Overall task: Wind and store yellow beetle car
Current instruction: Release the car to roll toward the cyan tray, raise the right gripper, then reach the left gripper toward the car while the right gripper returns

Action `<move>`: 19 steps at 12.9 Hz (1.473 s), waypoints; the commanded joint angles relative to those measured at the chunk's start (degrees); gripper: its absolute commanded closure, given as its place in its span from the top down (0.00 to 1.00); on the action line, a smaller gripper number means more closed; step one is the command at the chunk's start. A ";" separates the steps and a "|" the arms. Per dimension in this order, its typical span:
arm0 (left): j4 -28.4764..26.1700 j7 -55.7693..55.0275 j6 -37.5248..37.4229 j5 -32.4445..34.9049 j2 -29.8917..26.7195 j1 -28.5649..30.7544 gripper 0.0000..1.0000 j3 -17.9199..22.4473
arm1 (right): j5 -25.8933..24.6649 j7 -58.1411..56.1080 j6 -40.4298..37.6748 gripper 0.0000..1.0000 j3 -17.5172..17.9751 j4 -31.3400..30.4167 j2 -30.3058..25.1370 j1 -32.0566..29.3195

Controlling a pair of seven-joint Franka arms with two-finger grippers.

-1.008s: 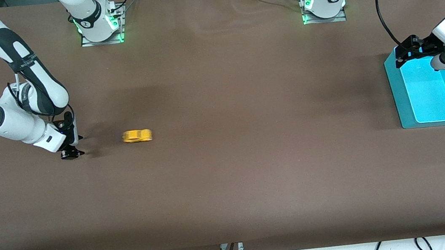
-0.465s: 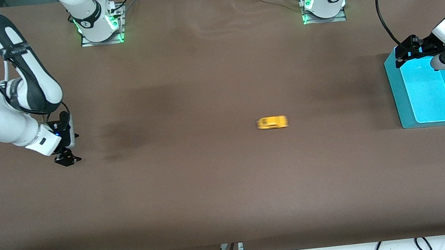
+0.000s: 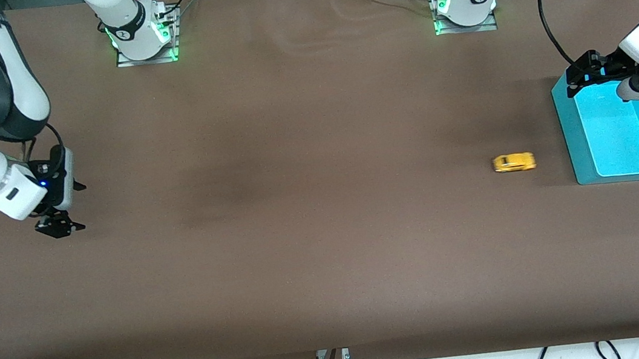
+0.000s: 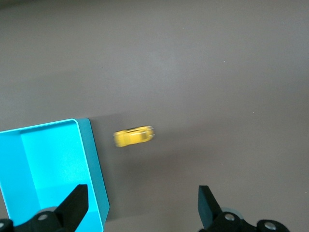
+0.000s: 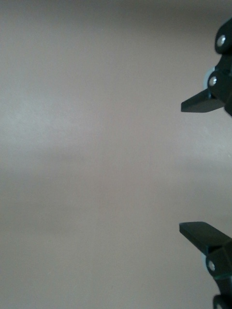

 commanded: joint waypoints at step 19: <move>-2.06 25.34 4.10 4.86 13.75 0.49 1.00 -0.26 | -2.06 80.27 -25.69 1.00 -12.32 13.95 -11.96 13.43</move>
